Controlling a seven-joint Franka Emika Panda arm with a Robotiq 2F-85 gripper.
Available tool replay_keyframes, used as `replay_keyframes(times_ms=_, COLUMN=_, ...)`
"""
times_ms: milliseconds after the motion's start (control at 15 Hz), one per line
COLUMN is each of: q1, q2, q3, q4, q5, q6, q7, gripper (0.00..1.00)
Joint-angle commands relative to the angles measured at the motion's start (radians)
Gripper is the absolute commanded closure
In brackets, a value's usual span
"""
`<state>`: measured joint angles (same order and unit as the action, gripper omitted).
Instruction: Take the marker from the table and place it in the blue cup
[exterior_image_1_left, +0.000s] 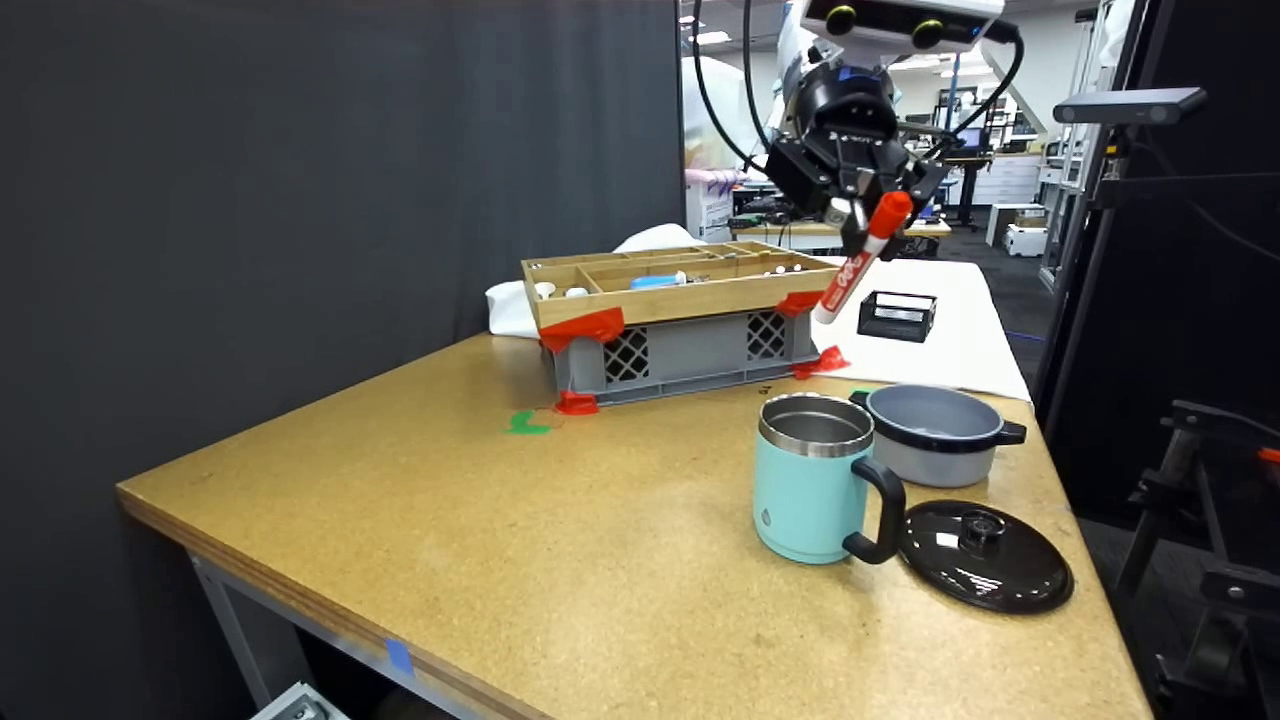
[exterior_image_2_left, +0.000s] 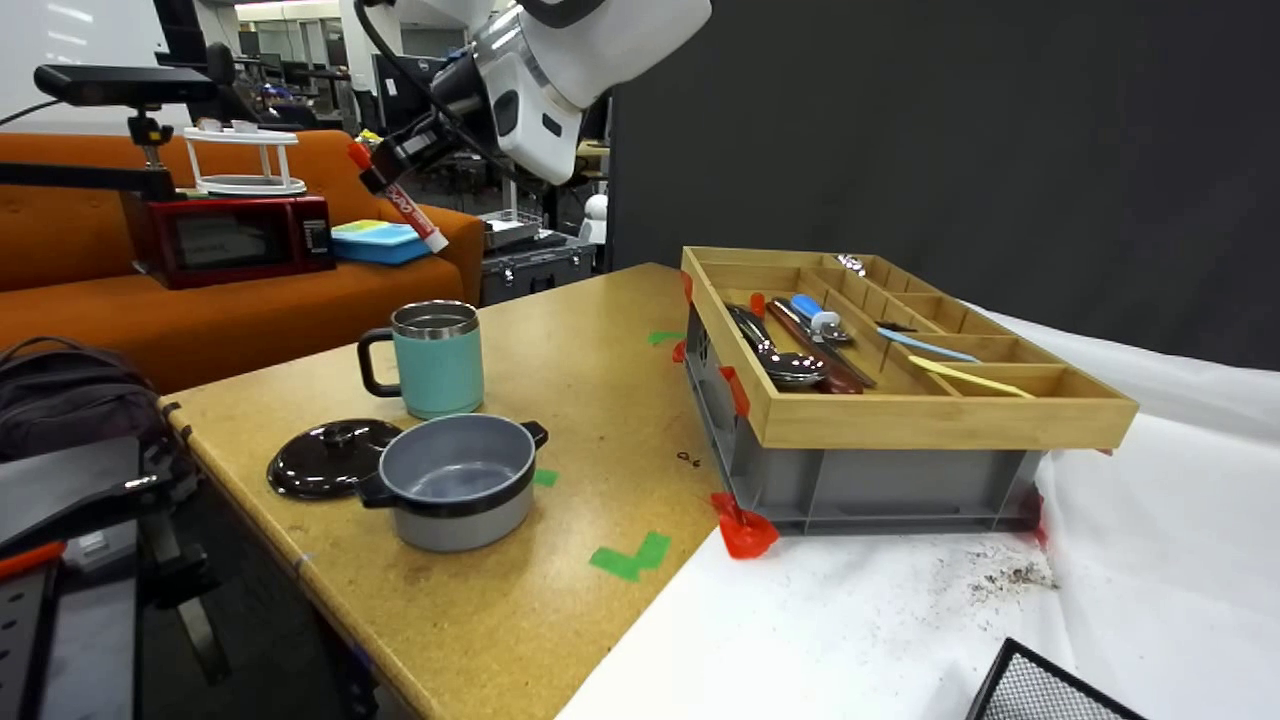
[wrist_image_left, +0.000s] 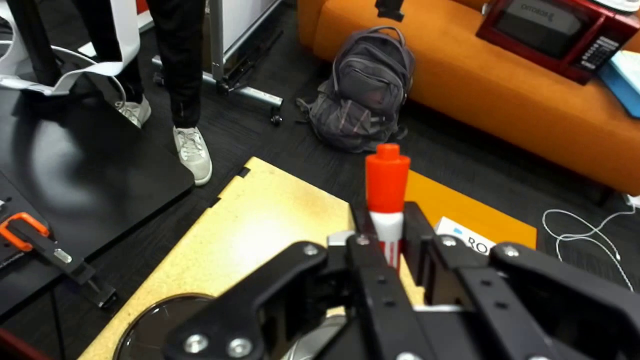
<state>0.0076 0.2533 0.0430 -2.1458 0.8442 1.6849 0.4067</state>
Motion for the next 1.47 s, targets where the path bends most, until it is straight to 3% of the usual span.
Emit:
replay_keyframes(times_ms=0, q1=0.001, q2=0.039, q3=-0.014, q4=0.001, q5=0.023, q6=-0.065, q7=-0.081, gripper=0.95)
replay_keyframes(times_ms=400, q1=0.005, q2=0.173, q3=-0.008, q4=0.046, q5=0.048, q6=-0.068, q7=-0.21, gripper=0.95)
replay_keyframes(times_ms=667, q1=0.023, q2=0.247, q3=-0.01, q4=0.085, q5=0.075, q6=-0.02, q7=-0.215, gripper=0.95)
replay_keyframes(times_ms=733, q1=0.027, q2=0.268, q3=-0.012, q4=0.099, q5=0.085, q6=-0.008, q7=-0.204, gripper=0.56)
replay_keyframes(times_ms=867, q1=0.028, q2=0.292, q3=-0.014, q4=0.121, q5=0.102, q6=0.005, q7=-0.197, gripper=0.5)
replay_keyframes(times_ms=1133, q1=0.026, q2=0.286, q3=-0.023, q4=0.136, q5=0.133, q6=0.032, q7=-0.194, gripper=0.22)
replay_keyframes(times_ms=1333, q1=0.052, q2=0.22, q3=-0.039, q4=0.105, q5=0.117, q6=0.114, q7=-0.161, gripper=0.0)
replay_keyframes(times_ms=1400, q1=0.06, q2=0.192, q3=-0.041, q4=0.091, q5=0.109, q6=0.147, q7=-0.144, gripper=0.0)
